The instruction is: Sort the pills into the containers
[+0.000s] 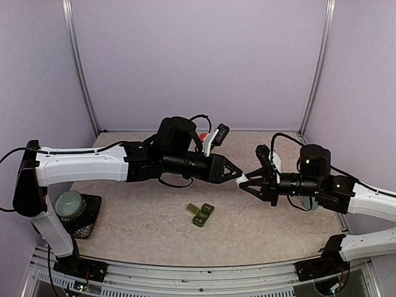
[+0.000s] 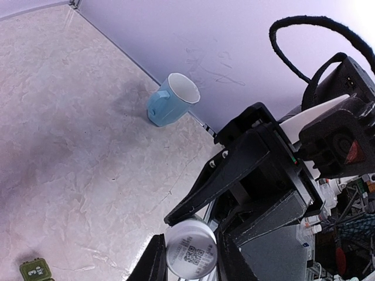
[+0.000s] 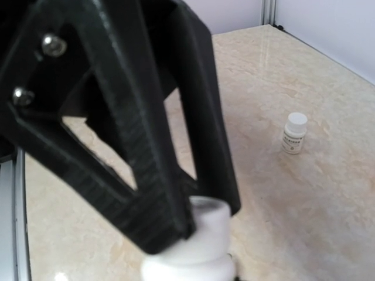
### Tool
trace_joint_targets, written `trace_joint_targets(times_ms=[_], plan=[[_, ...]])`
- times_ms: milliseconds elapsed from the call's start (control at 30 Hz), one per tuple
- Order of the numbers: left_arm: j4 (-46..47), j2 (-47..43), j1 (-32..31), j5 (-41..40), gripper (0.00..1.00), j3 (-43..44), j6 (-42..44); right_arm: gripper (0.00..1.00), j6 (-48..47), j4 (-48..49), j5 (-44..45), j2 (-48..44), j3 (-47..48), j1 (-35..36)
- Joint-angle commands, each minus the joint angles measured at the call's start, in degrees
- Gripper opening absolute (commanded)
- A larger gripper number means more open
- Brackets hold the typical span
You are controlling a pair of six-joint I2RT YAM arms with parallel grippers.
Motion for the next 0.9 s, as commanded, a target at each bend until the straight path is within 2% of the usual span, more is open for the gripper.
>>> trace_joint_targets(times_ms=[0,400,600,767,867], plan=[[1.71,-1.82,-0.05,1.21,0.16,-0.25,-0.29,0.25,-0.3,1.61,-1.31,0.71,0.07,0.34],[1.93,-2.2,-0.35,1.74,0.16,-0.23,-0.46,0.39,-0.41,1.25,1.39,1.24,0.75,0.37],[1.93,-2.22,-0.44,1.82,0.16,-0.34,-0.48,0.39,-0.27,1.58,1.62,1.2,0.55,0.43],[1.93,-2.0,-0.49,1.9,0.16,-0.34,-0.41,0.3,-0.48,2.01,1.17,1.2,0.39,0.39],[1.93,-2.05,-0.54,1.92,0.17,-0.34,-0.45,0.17,-0.6,2.32,0.42,1.29,0.38,0.29]])
